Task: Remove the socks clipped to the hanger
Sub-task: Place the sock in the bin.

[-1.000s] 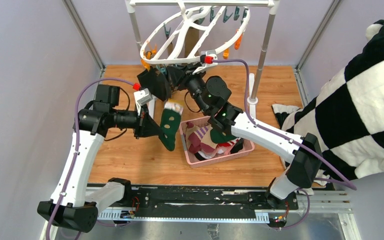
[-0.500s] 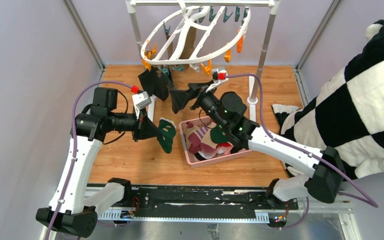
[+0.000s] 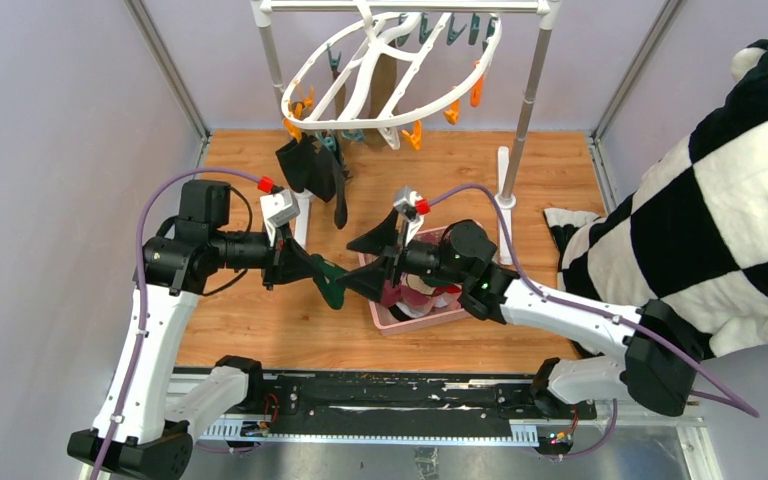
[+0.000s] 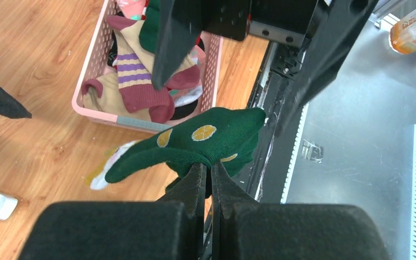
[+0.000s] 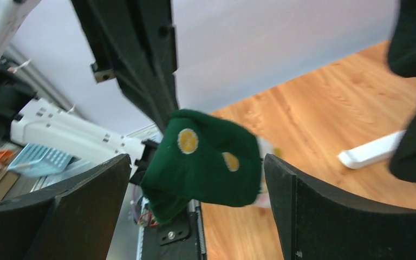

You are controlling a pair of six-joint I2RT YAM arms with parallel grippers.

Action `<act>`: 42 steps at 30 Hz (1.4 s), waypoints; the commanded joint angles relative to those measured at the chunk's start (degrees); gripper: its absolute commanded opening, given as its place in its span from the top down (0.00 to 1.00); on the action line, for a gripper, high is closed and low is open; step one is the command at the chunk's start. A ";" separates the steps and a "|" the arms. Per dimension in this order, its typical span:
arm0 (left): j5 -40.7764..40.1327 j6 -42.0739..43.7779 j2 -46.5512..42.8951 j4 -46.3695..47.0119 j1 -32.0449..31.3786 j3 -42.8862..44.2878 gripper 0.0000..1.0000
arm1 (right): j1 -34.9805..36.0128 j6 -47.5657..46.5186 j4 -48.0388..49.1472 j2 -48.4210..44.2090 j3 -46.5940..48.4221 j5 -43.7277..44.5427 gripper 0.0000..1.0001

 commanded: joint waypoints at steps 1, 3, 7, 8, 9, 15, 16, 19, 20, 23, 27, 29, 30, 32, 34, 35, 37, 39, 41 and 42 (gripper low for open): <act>-0.34 0.78 -1.06 0.17 -0.55 0.23 1.00 | 1.96 2.02 6.62 3.09 -0.68 -8.83 0.06; -0.70 0.82 -1.47 0.16 -0.55 0.23 1.00 | 2.08 3.02 7.08 4.28 -0.18 -8.94 0.14; -1.08 0.93 -1.75 0.16 -0.63 0.23 1.00 | 2.17 4.57 7.32 5.81 0.73 -10.12 0.34; -1.36 1.01 -1.77 0.09 -0.63 0.23 1.00 | 2.17 4.78 7.05 5.84 0.92 -10.16 0.43; -1.60 1.19 -1.85 0.08 -0.63 0.23 1.00 | 2.17 4.80 6.61 5.75 0.89 -9.93 0.54; -6.95 2.09 -1.77 0.09 -0.61 -0.15 0.51 | 1.74 1.11 -2.02 0.37 -0.64 -1.91 1.00; -8.08 1.90 -1.79 0.15 -0.57 -0.31 0.37 | 1.39 0.70 -4.27 -0.65 -0.98 -0.33 1.00; -11.91 2.08 -1.76 0.16 -0.63 -0.59 0.02 | -0.71 -0.12 -11.15 -3.55 -2.41 3.99 1.00; -13.60 2.35 -1.75 0.16 -0.57 -0.57 0.01 | -1.58 -0.47 -14.03 -4.29 -2.77 5.58 1.00; -19.51 1.90 -1.95 0.96 -0.56 -0.63 0.00 | -4.73 -0.53 -21.22 -5.38 -4.85 9.30 1.00; -23.18 0.27 -3.01 2.31 -0.55 -1.49 0.00 | -10.01 1.51 -24.29 -3.16 -8.81 10.16 1.00; -23.52 -0.64 -3.70 2.97 -0.55 -2.14 0.00 | -11.11 1.24 -27.44 -0.93 -9.37 13.24 1.00; -23.69 -0.92 -4.02 3.19 -0.55 -2.40 0.00 | -11.26 0.77 -29.47 0.30 -9.28 16.26 1.00; -24.00 -1.52 -4.32 3.36 -0.55 -2.78 0.00 | -11.30 -0.56 -33.68 2.40 -8.37 22.71 1.00; -24.55 -1.87 -4.40 3.41 -0.55 -3.03 0.00 | -11.28 -1.18 -39.00 3.99 -6.47 31.27 0.98; -24.75 -1.95 -4.46 3.40 -0.55 -3.05 0.00 | -11.26 -1.27 -40.72 4.39 -5.95 34.67 0.92; -25.33 -2.25 -4.39 3.41 -0.55 -3.02 0.00 | -10.81 -2.04 -43.44 4.04 -5.09 39.79 0.85; -25.79 -2.74 -4.34 3.45 -0.55 -2.81 0.00 | -10.07 -3.08 -45.17 2.25 -4.32 43.31 0.72; -25.95 -3.18 -4.37 3.64 -0.55 -2.75 0.00 | -9.71 -3.76 -46.50 -1.09 -3.81 44.78 0.60; -25.96 -3.41 -4.40 3.79 -0.55 -2.75 0.00 | -9.70 -4.15 -46.85 -2.93 -3.72 44.79 0.55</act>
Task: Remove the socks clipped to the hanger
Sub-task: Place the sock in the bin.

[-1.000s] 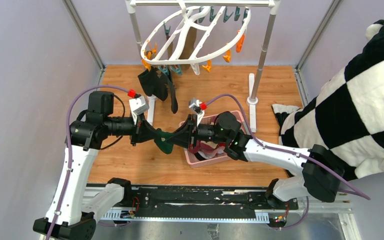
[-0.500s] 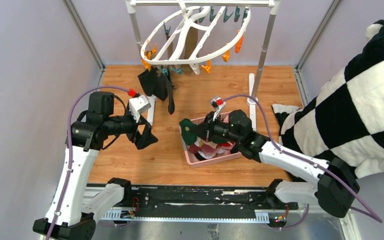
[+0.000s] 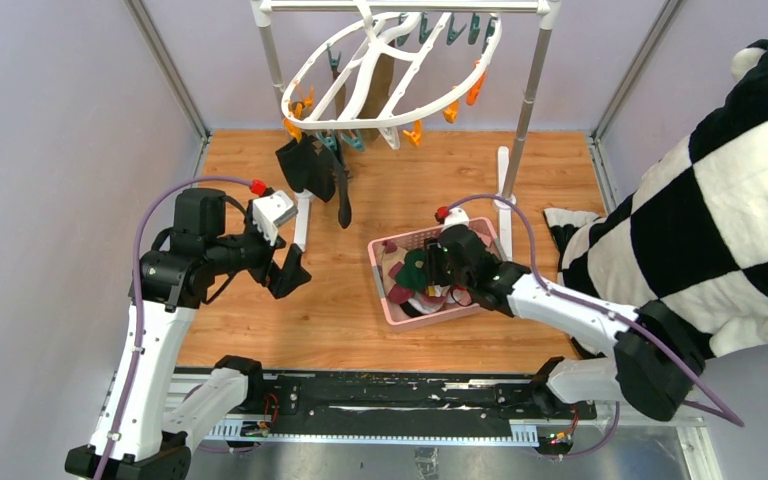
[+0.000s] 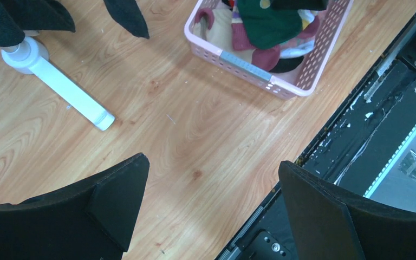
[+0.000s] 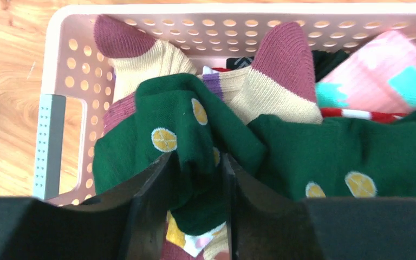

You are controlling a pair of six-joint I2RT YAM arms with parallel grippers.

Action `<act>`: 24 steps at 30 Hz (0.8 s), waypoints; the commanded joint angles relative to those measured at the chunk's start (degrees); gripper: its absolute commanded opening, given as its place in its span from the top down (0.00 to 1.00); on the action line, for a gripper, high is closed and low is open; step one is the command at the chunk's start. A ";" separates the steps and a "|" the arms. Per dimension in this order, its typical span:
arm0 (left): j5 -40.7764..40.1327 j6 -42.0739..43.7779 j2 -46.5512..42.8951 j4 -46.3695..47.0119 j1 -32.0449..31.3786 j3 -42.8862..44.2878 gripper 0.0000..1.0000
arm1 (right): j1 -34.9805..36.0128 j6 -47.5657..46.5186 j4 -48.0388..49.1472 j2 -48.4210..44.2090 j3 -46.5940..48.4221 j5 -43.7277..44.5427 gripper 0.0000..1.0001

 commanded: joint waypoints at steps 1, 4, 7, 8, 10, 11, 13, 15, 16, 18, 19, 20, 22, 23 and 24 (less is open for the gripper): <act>-1.15 -1.81 -0.36 1.63 -0.20 -0.26 0.00 | 0.62 -3.19 -7.20 -7.68 2.13 9.48 0.52; -1.05 -2.87 -0.14 2.57 -0.20 -0.12 0.00 | 0.62 -3.14 -7.45 -12.35 2.50 5.84 0.46; -0.71 -4.07 0.37 3.17 -0.20 -0.01 0.00 | 0.60 -1.45 -6.96 -14.01 3.09 -0.86 0.47; -0.63 -4.35 0.60 3.28 -0.15 -0.02 0.00 | 0.62 -0.59 -6.26 -13.89 3.06 -3.41 0.48; -0.73 -4.93 0.88 3.38 -0.13 0.05 0.00 | 0.62 1.50 -3.85 -13.27 2.24 -7.76 0.53; -0.89 -5.08 0.85 3.38 -0.07 0.06 0.00 | 0.62 2.16 -1.80 -12.63 1.56 -10.80 0.56; -0.99 -5.49 0.88 3.38 0.29 0.20 0.00 | 0.22 4.44 1.42 -10.75 0.32 -12.23 0.65; -0.32 -5.84 0.80 3.38 1.34 0.29 0.00 | -0.69 5.74 2.17 -8.38 -0.71 -12.22 0.73; 0.24 -5.83 0.76 3.38 2.24 0.25 0.00 | -1.16 6.32 2.80 -7.11 -1.38 -12.16 0.75; 1.90 -5.90 0.60 3.39 4.53 0.18 0.00 | -1.91 7.15 3.80 -4.85 -3.34 -10.75 0.77; 2.67 -5.83 0.68 3.38 5.81 0.11 0.00 | -2.08 7.68 4.52 -3.60 -4.49 -9.67 0.76; 3.55 -5.76 0.87 3.38 6.98 0.01 0.00 | -2.11 8.21 5.58 -2.59 -5.95 -9.23 0.73; 5.77 -5.63 1.14 3.38 9.79 -0.42 0.00 | -2.08 8.75 8.63 -0.81 -8.75 -6.86 0.71; 6.91 -5.68 1.54 3.38 11.48 -0.71 0.00 | -2.03 9.05 9.59 -0.27 -9.73 -6.58 0.70; 7.80 -5.78 2.04 3.38 12.86 -0.95 0.00 | -1.75 9.24 10.17 -0.49 -10.32 -5.90 0.67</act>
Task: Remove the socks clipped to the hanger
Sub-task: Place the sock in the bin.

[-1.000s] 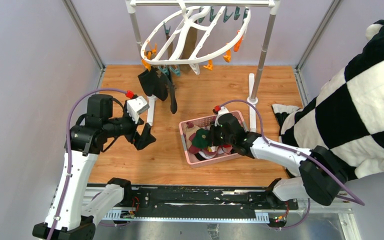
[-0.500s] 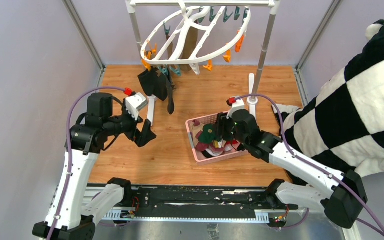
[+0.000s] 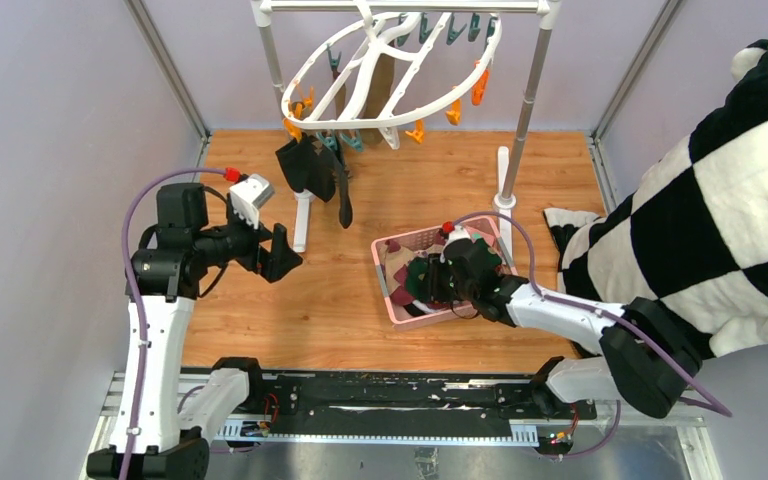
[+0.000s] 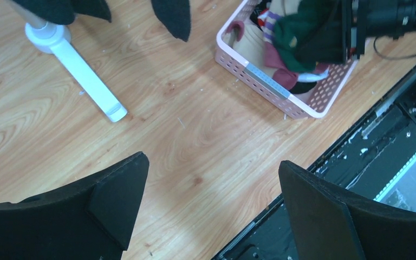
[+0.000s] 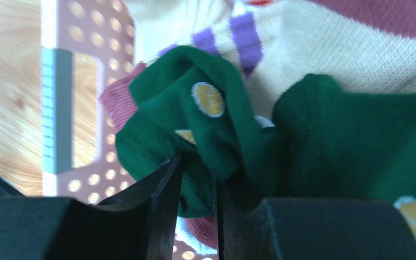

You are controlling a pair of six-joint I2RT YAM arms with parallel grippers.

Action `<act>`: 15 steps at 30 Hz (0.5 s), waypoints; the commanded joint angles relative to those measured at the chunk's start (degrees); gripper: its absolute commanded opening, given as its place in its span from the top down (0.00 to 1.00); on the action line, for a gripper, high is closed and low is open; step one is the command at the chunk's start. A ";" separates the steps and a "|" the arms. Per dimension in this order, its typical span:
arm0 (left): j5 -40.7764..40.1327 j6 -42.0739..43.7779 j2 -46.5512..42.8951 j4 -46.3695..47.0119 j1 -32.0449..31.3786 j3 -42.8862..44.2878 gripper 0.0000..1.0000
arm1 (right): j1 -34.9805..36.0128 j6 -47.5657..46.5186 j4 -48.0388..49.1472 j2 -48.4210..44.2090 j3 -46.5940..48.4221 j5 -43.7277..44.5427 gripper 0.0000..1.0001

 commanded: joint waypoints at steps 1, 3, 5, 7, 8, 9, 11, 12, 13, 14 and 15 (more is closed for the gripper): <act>6.02 -0.78 1.62 0.74 5.46 -1.22 0.00 | 0.33 2.28 4.02 0.23 -3.87 4.28 0.62; 7.20 -0.76 2.75 0.74 7.08 -1.48 0.00 | 2.93 1.06 3.37 -3.22 -3.12 8.40 0.50; 7.85 -0.94 3.97 0.74 8.34 -1.42 0.00 | 6.28 -1.55 2.64 -7.44 -1.33 12.98 0.44; 8.32 -1.62 4.73 0.74 9.11 -1.10 0.00 | 9.53 -4.98 2.96 -10.61 1.26 15.83 0.38; 8.45 -2.00 4.98 0.74 9.29 -0.95 0.00 | 10.68 -6.41 3.50 -11.46 2.66 16.68 0.35; 8.51 -2.37 5.31 0.74 9.42 -0.83 0.00 | 11.56 -8.09 4.51 -11.56 4.27 17.18 0.32; 8.72 -3.09 5.68 0.78 9.57 -0.66 0.00 | 12.60 -10.87 6.51 -9.94 7.73 16.40 0.27; 8.65 -3.44 5.76 0.74 9.64 -0.62 0.00 | 12.90 -12.31 7.51 -8.36 9.67 15.42 0.25; 8.54 -3.87 5.89 0.78 9.65 -0.47 0.00 | 13.22 -13.79 8.68 -6.08 11.70 14.40 0.24; 8.41 -4.09 5.80 0.74 9.69 -0.35 0.00 | 13.57 -15.61 9.90 -3.77 13.83 13.51 0.22; 8.23 -4.37 5.66 0.74 9.73 -0.23 0.00 | 14.21 -17.72 11.64 -1.02 15.72 13.08 0.21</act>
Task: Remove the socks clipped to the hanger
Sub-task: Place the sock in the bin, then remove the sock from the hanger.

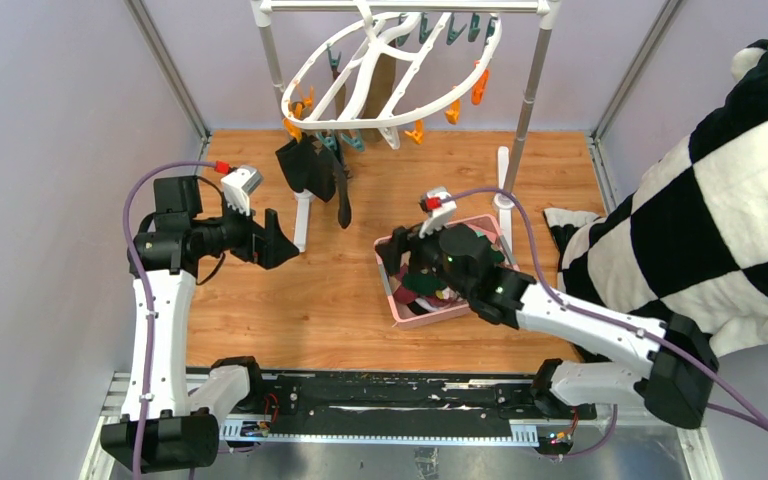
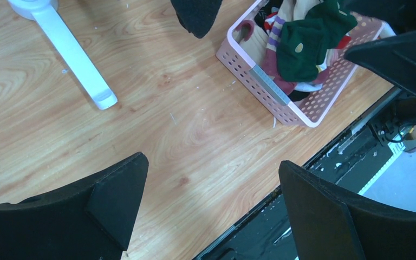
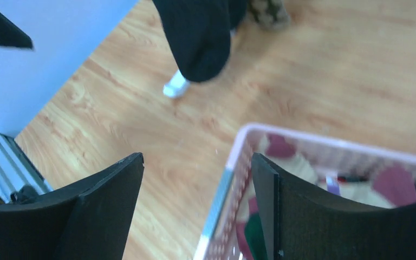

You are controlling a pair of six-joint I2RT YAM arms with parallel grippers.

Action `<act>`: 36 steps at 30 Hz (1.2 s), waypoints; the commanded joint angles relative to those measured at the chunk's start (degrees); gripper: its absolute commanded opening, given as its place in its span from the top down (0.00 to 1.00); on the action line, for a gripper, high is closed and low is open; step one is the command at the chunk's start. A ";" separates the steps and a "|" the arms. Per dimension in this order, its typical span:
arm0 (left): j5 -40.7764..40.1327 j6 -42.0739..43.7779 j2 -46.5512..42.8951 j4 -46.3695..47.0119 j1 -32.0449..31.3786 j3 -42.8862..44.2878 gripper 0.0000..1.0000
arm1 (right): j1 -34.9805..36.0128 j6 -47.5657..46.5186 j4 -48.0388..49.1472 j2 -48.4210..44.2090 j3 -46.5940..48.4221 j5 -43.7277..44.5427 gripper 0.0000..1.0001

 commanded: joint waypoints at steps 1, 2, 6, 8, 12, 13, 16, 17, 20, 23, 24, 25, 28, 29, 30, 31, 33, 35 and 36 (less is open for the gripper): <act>1.12 -2.17 -0.32 0.54 0.76 0.81 0.00 | 2.48 -11.16 7.83 10.55 7.97 0.53 0.20; 1.12 -2.37 -0.54 0.54 0.87 0.98 0.00 | 3.14 -13.82 10.40 13.22 9.52 0.94 0.19; 1.38 -3.28 -1.28 0.54 1.25 1.64 0.00 | 3.51 -21.58 20.43 24.42 16.05 2.89 0.18; 1.48 -3.34 -1.51 0.54 1.47 1.67 0.00 | 3.59 -25.00 23.35 28.74 19.06 6.63 0.18; 1.84 -3.03 -1.70 0.16 1.74 1.17 0.00 | 3.50 -30.03 31.01 35.16 23.01 18.64 0.19; 2.00 -2.91 -1.67 0.11 1.78 1.10 0.00 | 3.51 -31.45 33.06 36.65 23.82 19.86 0.20; 3.03 -2.89 -1.44 0.01 2.01 0.65 0.00 | 3.40 -35.30 37.12 41.08 27.54 21.42 0.20; 3.40 -2.96 -1.35 0.01 2.04 0.43 0.00 | 3.30 -35.91 36.64 42.36 29.28 21.50 0.21; 3.69 -2.95 -1.11 0.01 2.05 0.11 0.00 | 2.70 -34.94 33.13 45.49 33.86 20.10 0.24; 3.40 -2.65 -0.87 0.01 2.13 0.37 0.00 | 2.21 -31.00 30.00 46.08 35.54 15.14 0.33; 3.34 -2.48 -0.92 0.01 2.14 0.52 0.00 | 2.03 -29.71 29.33 45.68 35.26 12.68 0.39; 3.38 -2.38 -0.87 0.01 2.14 0.60 0.00 | 2.02 -28.30 28.68 45.12 34.91 10.16 0.46; 4.28 -1.59 -0.83 -0.24 2.14 0.99 0.00 | 1.82 -25.01 25.55 42.39 34.00 0.68 0.76; 5.24 -1.01 -0.86 -0.64 2.14 1.12 0.00 | 1.82 -23.88 24.03 41.20 33.78 -2.21 0.87; 6.06 -0.66 -0.93 -0.76 2.14 1.09 0.00 | 1.84 -22.27 22.50 40.13 33.44 -4.85 0.95; 6.77 -0.39 -1.13 -0.78 2.14 0.94 0.00 | 1.84 -20.44 21.38 38.71 32.77 -7.54 0.99; 8.03 0.19 -1.50 -0.78 2.11 0.59 0.00 | 1.85 -17.71 20.51 35.58 30.26 -11.38 1.00; 9.18 0.79 -1.70 -0.78 2.13 0.36 0.00 | 1.84 -15.28 20.99 32.27 27.23 -15.78 1.00; 9.69 0.98 -1.73 -0.78 2.14 0.23 0.00 | 1.97 -14.26 21.00 30.48 25.89 -17.48 1.00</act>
